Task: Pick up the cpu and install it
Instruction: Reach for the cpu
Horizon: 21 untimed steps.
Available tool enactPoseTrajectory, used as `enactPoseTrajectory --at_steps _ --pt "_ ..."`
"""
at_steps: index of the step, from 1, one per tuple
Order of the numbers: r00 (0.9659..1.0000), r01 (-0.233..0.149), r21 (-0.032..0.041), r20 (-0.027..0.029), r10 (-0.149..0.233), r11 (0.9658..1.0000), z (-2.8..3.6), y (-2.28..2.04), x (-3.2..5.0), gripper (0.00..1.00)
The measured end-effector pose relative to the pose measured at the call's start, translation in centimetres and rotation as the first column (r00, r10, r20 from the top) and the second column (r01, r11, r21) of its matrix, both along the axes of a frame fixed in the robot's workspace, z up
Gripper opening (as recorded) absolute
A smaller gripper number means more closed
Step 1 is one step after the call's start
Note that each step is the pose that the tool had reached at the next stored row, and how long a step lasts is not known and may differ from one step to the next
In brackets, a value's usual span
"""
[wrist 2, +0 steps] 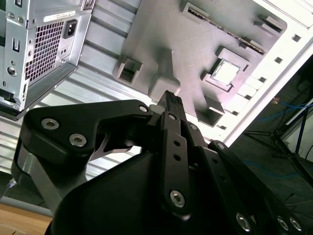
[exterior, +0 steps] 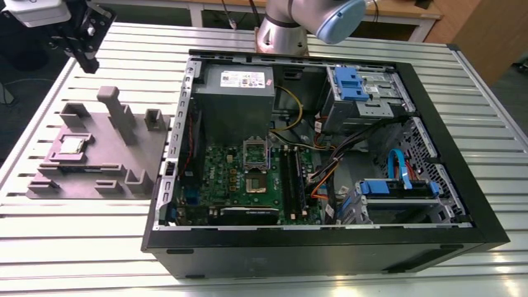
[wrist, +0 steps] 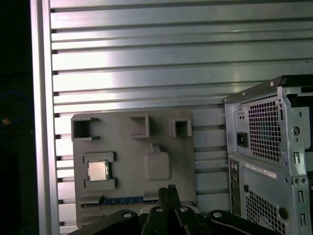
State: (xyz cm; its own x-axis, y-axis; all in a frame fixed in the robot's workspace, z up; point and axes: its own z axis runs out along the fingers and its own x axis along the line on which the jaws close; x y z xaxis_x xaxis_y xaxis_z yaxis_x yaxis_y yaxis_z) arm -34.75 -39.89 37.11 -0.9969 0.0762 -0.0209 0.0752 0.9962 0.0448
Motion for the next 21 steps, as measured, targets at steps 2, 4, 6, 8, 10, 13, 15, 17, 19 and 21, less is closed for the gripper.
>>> enactPoseTrajectory --at_steps 2,4,6,8,10,13,15,17,19,21 --pt "1.0000 0.000 0.0000 0.0000 0.000 1.0000 -0.01 0.00 -0.03 0.10" --pt "1.0000 0.000 0.0000 0.0000 0.000 1.0000 -0.02 0.00 -0.06 0.10" --pt "1.0000 0.000 0.0001 0.0000 0.000 1.0000 -0.04 0.00 -0.11 0.10" --pt "1.0000 0.000 0.0000 0.0000 0.000 1.0000 -0.04 0.00 -0.14 0.10" --pt "1.0000 0.000 0.0000 -0.0001 0.000 1.0000 -0.06 0.00 -0.18 0.10" --pt "1.0000 0.000 0.0000 0.0000 0.000 1.0000 -0.07 0.00 -0.25 0.10" --pt "1.0000 0.000 0.0000 0.0000 0.000 1.0000 -0.08 0.00 -0.30 0.10" --pt "1.0000 0.000 0.0000 0.0000 0.000 1.0000 -0.09 0.00 -0.35 0.10" --pt "1.0000 0.000 0.0000 0.0000 0.000 1.0000 -0.10 0.00 -0.39 0.10" --pt "1.0000 0.000 0.0000 0.0000 0.000 1.0000 -0.11 0.00 -0.43 0.10"
